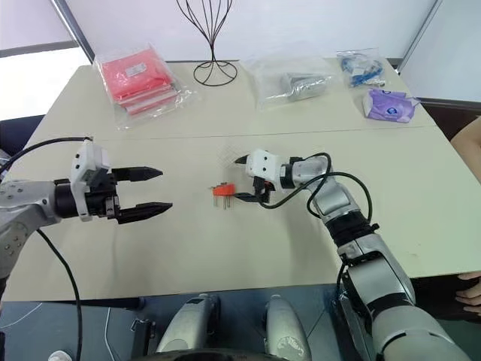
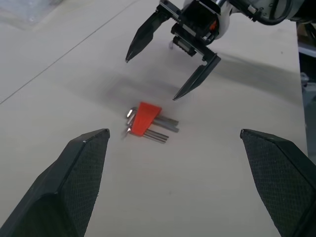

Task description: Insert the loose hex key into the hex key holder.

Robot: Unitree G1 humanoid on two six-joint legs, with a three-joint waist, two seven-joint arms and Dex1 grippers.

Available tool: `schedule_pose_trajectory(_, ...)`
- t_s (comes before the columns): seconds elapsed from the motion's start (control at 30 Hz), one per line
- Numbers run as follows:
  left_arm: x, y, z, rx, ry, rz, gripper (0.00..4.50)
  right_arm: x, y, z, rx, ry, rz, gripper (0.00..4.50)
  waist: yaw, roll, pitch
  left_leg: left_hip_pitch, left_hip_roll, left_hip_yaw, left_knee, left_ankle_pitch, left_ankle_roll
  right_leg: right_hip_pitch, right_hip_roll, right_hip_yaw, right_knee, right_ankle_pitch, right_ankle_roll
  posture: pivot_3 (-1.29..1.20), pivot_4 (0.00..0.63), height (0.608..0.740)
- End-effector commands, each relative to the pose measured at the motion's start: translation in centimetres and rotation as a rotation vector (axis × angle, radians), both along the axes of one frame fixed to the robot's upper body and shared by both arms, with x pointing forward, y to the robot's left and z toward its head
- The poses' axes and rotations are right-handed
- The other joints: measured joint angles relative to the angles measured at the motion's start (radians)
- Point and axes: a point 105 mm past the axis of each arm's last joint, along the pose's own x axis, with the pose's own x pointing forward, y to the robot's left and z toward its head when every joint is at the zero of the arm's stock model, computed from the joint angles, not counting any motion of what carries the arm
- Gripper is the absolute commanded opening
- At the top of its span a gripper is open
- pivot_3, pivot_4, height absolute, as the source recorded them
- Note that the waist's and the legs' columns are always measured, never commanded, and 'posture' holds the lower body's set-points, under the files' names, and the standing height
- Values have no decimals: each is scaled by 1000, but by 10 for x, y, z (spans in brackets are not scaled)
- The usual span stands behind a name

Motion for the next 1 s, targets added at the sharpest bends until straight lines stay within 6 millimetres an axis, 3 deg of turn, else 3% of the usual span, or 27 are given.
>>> schedule_pose_trajectory(0.03,-6,2,15,7,-57,8,4438,5,8,2,3,-49,21,4500,1,0,0,0,0,0,0,0,0,0,0,0,0,0,0,0,150,740)
schedule_pose_trajectory(0.3,-10,4,18,19,-62,30,4438,9,10,-13,-55,-62,46,4500,-2,0,0,1,0,-1,0,0,0,0,0,0,1,0,0,0,150,740)
schedule_pose_trajectory(0.63,-9,3,17,24,-64,38,4438,10,3,8,-7,-56,43,4500,-1,0,0,1,0,-1,0,0,0,0,0,0,2,0,0,0,150,740)
schedule_pose_trajectory(0.8,-6,2,17,31,-68,31,4438,17,-4,-2,-8,-37,-14,4500,-1,0,0,1,0,-1,0,0,0,0,0,0,2,0,0,0,150,740)
schedule_pose_trajectory(1.0,-6,2,18,36,-74,29,4438,16,2,-16,-14,-1,-17,4500,-3,0,0,1,0,0,-1,0,0,-1,0,0,2,0,0,0,150,740)
